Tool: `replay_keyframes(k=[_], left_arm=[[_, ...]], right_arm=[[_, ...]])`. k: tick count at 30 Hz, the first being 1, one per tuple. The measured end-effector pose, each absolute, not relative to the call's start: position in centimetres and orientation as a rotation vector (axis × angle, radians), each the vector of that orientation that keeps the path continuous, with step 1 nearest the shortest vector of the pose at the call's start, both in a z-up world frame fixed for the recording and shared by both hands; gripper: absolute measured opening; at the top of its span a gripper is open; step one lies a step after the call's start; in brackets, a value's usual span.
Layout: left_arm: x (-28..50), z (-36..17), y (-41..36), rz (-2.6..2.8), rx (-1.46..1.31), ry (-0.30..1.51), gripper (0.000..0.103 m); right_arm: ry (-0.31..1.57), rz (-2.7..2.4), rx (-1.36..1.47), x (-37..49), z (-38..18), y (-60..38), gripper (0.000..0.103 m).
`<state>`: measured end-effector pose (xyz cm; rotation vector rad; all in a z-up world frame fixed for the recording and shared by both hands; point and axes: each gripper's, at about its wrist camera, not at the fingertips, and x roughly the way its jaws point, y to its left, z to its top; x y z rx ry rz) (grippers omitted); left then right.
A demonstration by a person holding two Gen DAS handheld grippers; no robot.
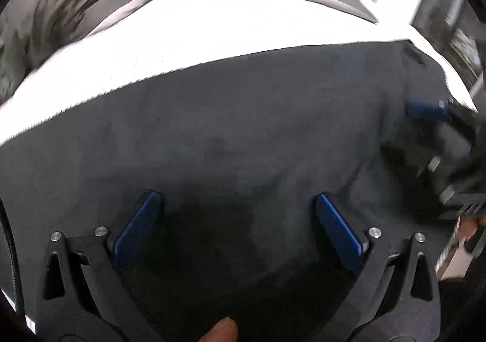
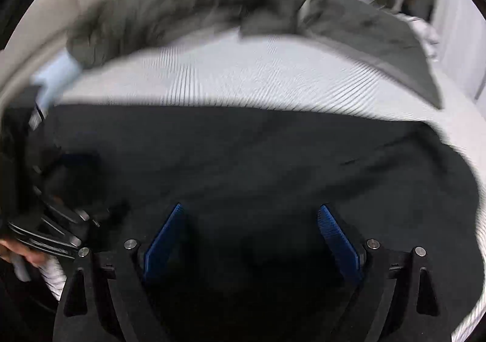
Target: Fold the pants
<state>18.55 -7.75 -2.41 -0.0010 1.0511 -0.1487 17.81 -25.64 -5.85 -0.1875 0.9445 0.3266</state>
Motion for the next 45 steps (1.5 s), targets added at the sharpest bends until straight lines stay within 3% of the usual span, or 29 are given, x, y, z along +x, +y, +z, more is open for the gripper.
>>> replay_keyframes(k=[5, 9, 13, 18, 23, 26, 34, 41, 45], left_arm=[[19.1, -2.6, -3.5, -0.03, -0.006, 1.061, 0.103], [18.8, -2.1, 1.1, 0.076, -0.065, 1.052, 0.102], [17.9, -0.5, 3.2, 0.065, -0.181, 1.003, 0.102], [18.1, 1.9, 0.8, -0.065, -0.181, 0.953, 0.102], [22.2, -0.3, -2.6, -0.125, -0.07, 1.072, 0.102], [22.6, -1.7, -1.9, -0.108, -0.075, 1.103, 0.102], [22.5, -1.2, 1.4, -0.097, -0.148, 1.079, 0.102], [22.6, 2.2, 0.6, -0.123, -0.184, 0.975, 0.102], [25.1, 0.9, -1.8, -0.144, -0.163, 1.019, 0.102]], right_arm=[[0.936, 0.076, -0.354, 19.3, -6.6, -28.0, 0.091], [0.926, -0.232, -0.214, 20.8, -6.0, -35.8, 0.09], [0.888, -0.223, -0.212, 20.5, -4.7, -35.3, 0.09], [0.834, 0.086, -0.199, 20.3, -2.5, -28.8, 0.09], [0.935, 0.318, -0.291, 23.7, -6.0, -21.1, 0.09], [0.983, 0.285, -0.339, 26.7, -7.8, -22.3, 0.09], [0.948, -0.129, -0.119, 31.7, -7.2, -36.7, 0.088], [0.867, -0.068, -0.169, 28.4, -3.1, -32.2, 0.088], [0.881, 0.11, -0.192, 29.5, -3.8, -25.3, 0.088]])
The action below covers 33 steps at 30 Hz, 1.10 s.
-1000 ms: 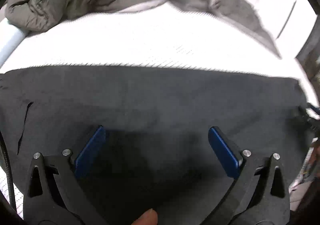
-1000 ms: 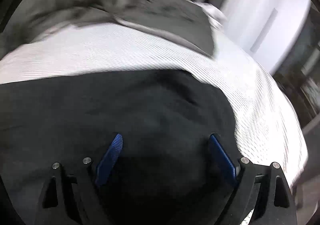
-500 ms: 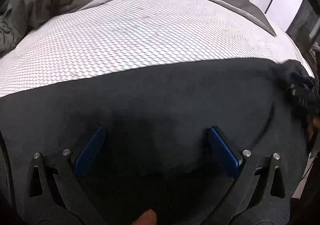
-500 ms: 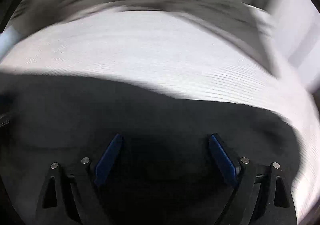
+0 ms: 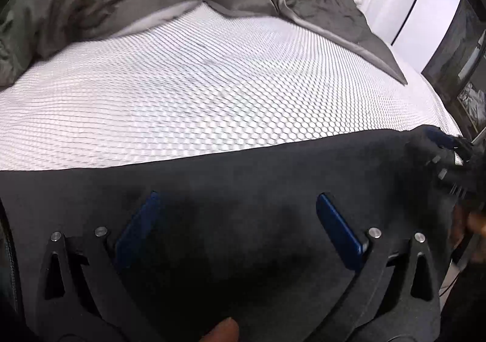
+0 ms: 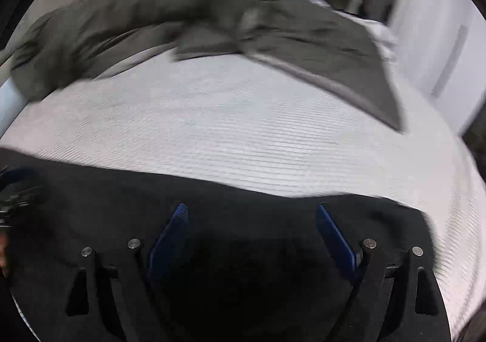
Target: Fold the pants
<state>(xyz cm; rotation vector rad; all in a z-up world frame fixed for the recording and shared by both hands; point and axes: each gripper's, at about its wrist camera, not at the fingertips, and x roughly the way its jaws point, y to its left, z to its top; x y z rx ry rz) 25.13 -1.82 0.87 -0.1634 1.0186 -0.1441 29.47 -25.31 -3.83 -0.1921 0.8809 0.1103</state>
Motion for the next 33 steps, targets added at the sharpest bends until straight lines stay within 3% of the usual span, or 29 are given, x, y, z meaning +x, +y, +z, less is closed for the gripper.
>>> replay_keyframes(k=[6, 11, 14, 20, 25, 29, 33], left_arm=[[27.4, -1.8, -1.6, -0.094, -0.1, 1.074, 0.102], [27.3, -1.8, 3.4, 0.103, -0.102, 1.057, 0.102], [26.8, -1.0, 6.1, 0.111, -0.193, 1.029, 0.102], [22.7, 2.6, 0.7, -0.082, -0.181, 0.97, 0.102], [20.9, 0.4, -4.8, -0.181, -0.03, 1.045, 0.102], [19.4, -1.0, -3.4, -0.148, 0.024, 1.064, 0.102], [17.0, -0.7, 1.7, -0.076, 0.019, 1.038, 0.102]], right_arm=[[0.981, 0.184, -0.24, 31.1, -8.8, -21.4, 0.087], [0.95, -0.204, -0.238, 31.6, -8.4, -28.8, 0.088], [0.945, -0.164, -0.11, 31.5, -8.1, -31.7, 0.088], [0.885, 0.041, -0.089, 26.5, -5.1, -27.4, 0.089], [0.935, 0.263, -0.153, 24.3, -6.5, -20.4, 0.089], [0.983, 0.255, -0.306, 21.6, -9.1, -18.0, 0.089], [0.96, 0.147, -0.233, 20.3, -9.0, -23.3, 0.09]])
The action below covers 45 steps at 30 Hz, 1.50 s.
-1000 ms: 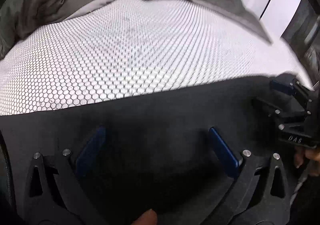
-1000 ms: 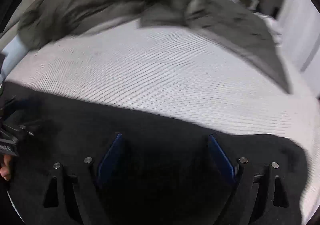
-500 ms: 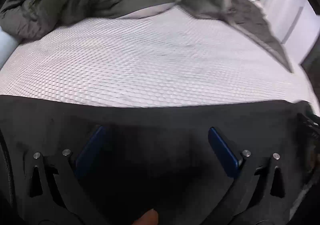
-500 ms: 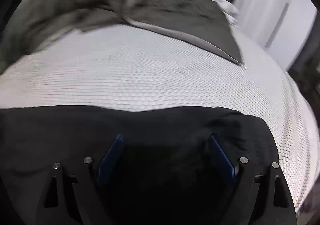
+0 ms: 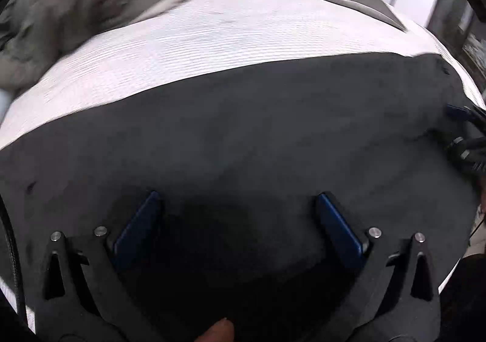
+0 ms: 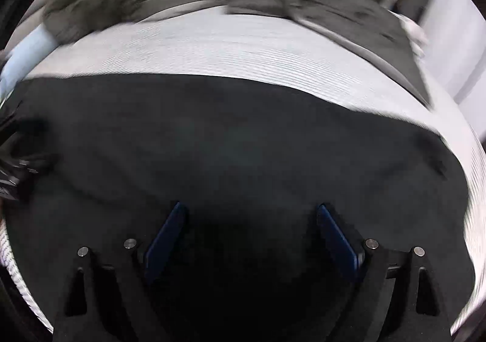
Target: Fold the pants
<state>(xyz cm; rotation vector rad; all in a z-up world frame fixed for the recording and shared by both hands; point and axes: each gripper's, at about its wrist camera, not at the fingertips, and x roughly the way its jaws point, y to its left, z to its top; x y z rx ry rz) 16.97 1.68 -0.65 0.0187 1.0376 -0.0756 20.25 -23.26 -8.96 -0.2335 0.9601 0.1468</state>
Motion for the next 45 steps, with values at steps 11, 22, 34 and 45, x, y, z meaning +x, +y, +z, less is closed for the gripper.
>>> replay_keyframes(k=[11, 22, 34, 45], left_arm=[[9.2, 2.6, 8.4, -0.062, -0.121, 0.94, 0.102], [6.2, 1.4, 9.4, -0.038, -0.06, 1.016, 0.102], [1.3, 3.7, 21.0, 0.058, -0.177, 0.905, 0.081], [3.7, 0.7, 30.7, 0.236, -0.185, 0.903, 0.034]], right_arm=[[0.83, 0.15, -0.06, 13.7, -6.4, -29.8, 0.09], [0.91, 0.178, -0.236, 13.4, -9.4, -25.9, 0.09], [0.913, 0.081, -0.171, 13.9, -9.0, -29.8, 0.09], [0.922, 0.097, -0.187, 14.3, -8.5, -29.2, 0.091]])
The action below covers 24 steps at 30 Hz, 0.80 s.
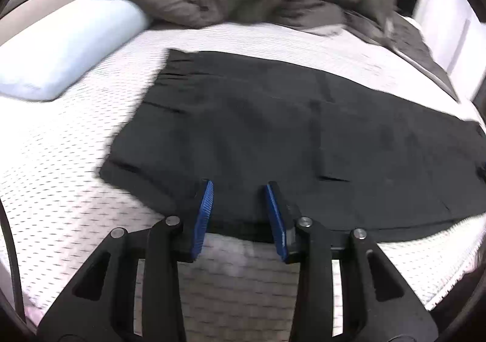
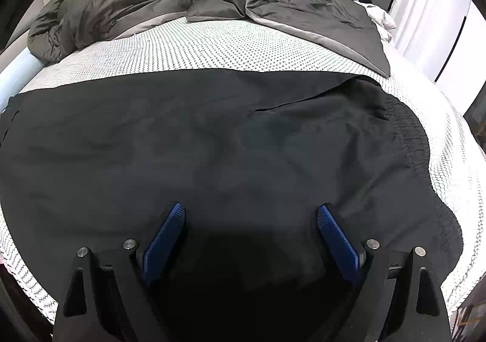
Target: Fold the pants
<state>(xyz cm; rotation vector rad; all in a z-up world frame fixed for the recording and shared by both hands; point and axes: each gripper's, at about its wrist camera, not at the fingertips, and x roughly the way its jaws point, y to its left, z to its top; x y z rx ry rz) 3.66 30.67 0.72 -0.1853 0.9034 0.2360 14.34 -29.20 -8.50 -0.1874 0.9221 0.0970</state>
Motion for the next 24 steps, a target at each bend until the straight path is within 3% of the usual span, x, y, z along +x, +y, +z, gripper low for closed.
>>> replay_keyframes(k=[10, 12, 16, 17, 24], left_arm=[[9.1, 1.5, 29.3, 0.159, -0.108, 0.932, 0.034], [10.3, -0.1, 30.3, 0.191, -0.103, 0.976, 0.026], [9.3, -0.1, 33.6, 0.271, -0.183, 0.937, 0.022], [9.0, -0.1, 34.1, 0.277, -0.195, 0.934, 0.015], [11.0, 1.3, 31.3, 0.181, -0.16, 0.925, 0.019]], right_arm=[[0.887, 0.159, -0.213, 13.8, -7.8, -27.5, 0.091], [0.892, 0.181, -0.231, 13.9, -8.1, -26.8, 0.091], [0.911, 0.17, -0.233, 14.2, -8.5, -27.1, 0.091], [0.912, 0.161, -0.227, 14.2, -8.5, -27.4, 0.091], [0.91, 0.134, -0.205, 14.7, -8.3, -28.4, 0.091]])
